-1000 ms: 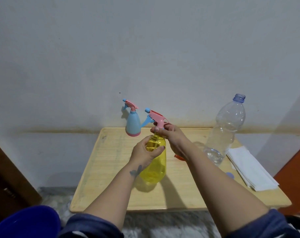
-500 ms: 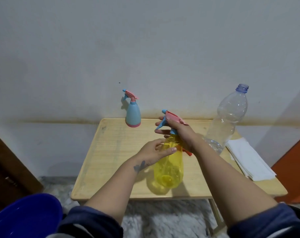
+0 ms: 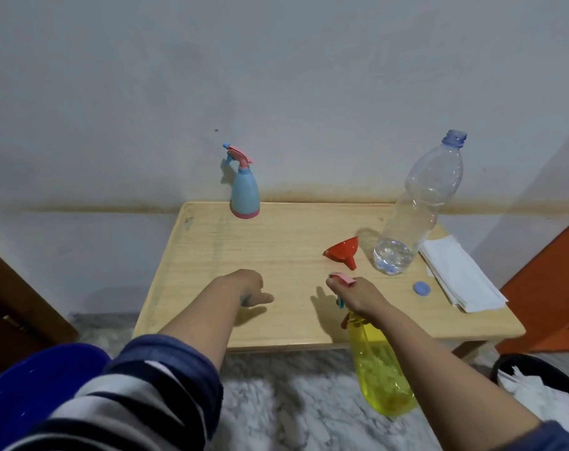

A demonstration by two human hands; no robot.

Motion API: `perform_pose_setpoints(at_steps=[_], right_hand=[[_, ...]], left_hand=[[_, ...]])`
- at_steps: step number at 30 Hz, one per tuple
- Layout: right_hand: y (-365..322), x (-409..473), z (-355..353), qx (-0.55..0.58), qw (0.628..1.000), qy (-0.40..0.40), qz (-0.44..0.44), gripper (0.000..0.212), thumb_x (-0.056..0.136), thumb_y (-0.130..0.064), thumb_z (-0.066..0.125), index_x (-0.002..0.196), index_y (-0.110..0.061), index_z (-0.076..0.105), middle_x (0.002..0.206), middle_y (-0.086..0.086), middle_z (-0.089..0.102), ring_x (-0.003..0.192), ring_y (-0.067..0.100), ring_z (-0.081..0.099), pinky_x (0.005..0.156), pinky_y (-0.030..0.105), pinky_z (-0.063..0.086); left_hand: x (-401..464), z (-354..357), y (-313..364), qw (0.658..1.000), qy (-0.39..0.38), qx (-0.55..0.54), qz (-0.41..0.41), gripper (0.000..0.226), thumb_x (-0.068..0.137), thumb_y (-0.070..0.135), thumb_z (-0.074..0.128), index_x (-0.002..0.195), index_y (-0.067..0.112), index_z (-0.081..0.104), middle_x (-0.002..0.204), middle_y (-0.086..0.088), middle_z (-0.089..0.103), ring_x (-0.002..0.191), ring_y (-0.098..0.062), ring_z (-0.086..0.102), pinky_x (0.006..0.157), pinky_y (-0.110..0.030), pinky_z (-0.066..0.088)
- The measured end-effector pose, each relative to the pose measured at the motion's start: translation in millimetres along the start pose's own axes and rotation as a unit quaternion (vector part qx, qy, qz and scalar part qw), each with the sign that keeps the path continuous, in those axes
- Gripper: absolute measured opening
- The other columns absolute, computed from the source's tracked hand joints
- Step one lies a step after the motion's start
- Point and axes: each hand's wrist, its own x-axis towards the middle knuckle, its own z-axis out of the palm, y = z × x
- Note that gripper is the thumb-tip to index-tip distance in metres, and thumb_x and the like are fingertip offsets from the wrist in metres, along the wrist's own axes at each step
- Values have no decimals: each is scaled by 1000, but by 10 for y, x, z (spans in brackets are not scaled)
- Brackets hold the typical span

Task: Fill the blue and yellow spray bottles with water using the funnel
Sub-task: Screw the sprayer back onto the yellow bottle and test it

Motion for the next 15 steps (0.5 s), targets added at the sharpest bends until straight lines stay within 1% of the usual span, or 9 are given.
perform_pose_setpoints(at_steps=[2,4,5,7,9,10,12,15], right_hand=[[87,-17,44,-9,999,35,14,39,96,-42,40,86,-9,59,97,23,64,93,40,62,82,49,51],[152,-28,82,-21,998,59,19,39,94,-46,37,77,-18,58,90,17,66,88,35,62,72,38,47],[187,-16,102,-20,997,72,26,43,92,-49,37,75,-18,60,87,14,68,85,33,63,70,35,46],[205,-23,123,12,995,89,45,51,88,-56,39,72,-14,63,83,13,69,78,31,66,73,36,51],[184,-27,146,19,995,83,45,53,83,-60,39,71,-14,62,85,12,70,76,33,68,79,42,54],[154,-35,158,13,996,73,40,52,83,-60,39,72,-15,62,87,11,70,77,33,68,80,42,54],[88,-45,189,-3,998,58,27,48,87,-58,40,72,-18,61,89,9,70,80,31,67,80,38,53],[-7,-46,266,-10,999,38,-1,43,91,-53,42,70,-20,60,94,11,69,88,28,63,80,36,48]], left_hand=[[10,33,-4,1000,11,-7,1,60,96,46,48,145,13,38,149,-6,39,134,-25,40,108,-35,34],[35,66,-9,1000,19,-13,-3,59,95,45,50,145,16,39,148,-5,41,133,-24,42,108,-35,36],[40,78,-7,1000,21,-16,-6,58,95,45,50,144,16,39,148,-5,41,132,-24,42,108,-35,36],[34,90,5,999,26,-14,-12,58,95,45,50,144,17,39,148,-5,41,132,-25,43,108,-35,36],[26,92,13,999,30,-12,-13,58,95,45,50,145,17,39,148,-5,41,133,-25,42,108,-35,35],[22,90,11,999,31,-13,-14,58,95,45,50,145,17,39,148,-6,40,133,-25,42,108,-35,35],[12,88,-9,999,34,-16,-16,57,95,44,50,145,17,39,149,-6,40,133,-25,42,108,-35,35],[-11,83,-59,999,38,-19,-23,57,96,43,49,145,16,39,148,-6,40,132,-25,42,109,-35,36]])
